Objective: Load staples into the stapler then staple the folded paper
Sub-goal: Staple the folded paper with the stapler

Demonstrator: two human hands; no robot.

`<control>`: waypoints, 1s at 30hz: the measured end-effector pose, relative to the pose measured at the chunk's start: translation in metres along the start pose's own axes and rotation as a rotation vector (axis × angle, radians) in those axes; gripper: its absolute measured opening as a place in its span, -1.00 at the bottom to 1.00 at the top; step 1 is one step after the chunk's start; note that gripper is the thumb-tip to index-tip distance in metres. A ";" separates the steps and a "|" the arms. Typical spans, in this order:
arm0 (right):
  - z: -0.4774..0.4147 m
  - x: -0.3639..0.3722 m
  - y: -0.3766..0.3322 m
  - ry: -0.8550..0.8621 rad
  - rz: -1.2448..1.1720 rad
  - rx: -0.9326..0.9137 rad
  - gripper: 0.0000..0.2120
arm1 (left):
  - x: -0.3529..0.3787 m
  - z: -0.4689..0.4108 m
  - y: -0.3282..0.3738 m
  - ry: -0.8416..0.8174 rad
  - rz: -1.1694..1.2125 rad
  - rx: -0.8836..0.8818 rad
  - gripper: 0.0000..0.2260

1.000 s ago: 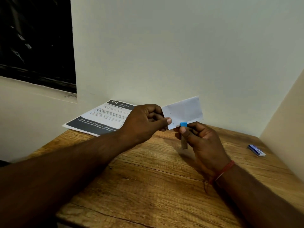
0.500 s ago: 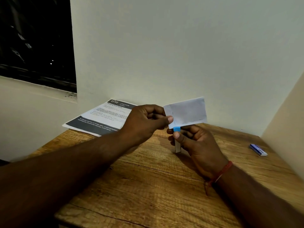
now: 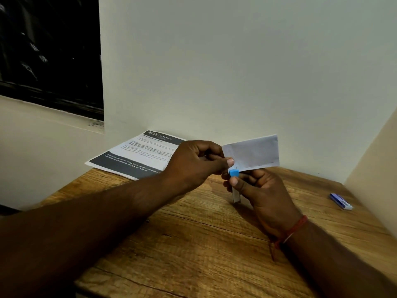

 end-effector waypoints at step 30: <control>0.003 0.007 0.000 -0.036 0.172 -0.015 -0.82 | -0.003 -0.006 -0.011 0.007 -0.093 0.014 -0.88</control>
Point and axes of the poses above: each hand's wrist, its own z-axis away from the middle knuckle, its own x-axis out of the palm, y = z × x, the point moved 1 cm from there along -z, towards the middle knuckle, and after that the axes turned 8 degrees about -z, right-handed, at the moved point
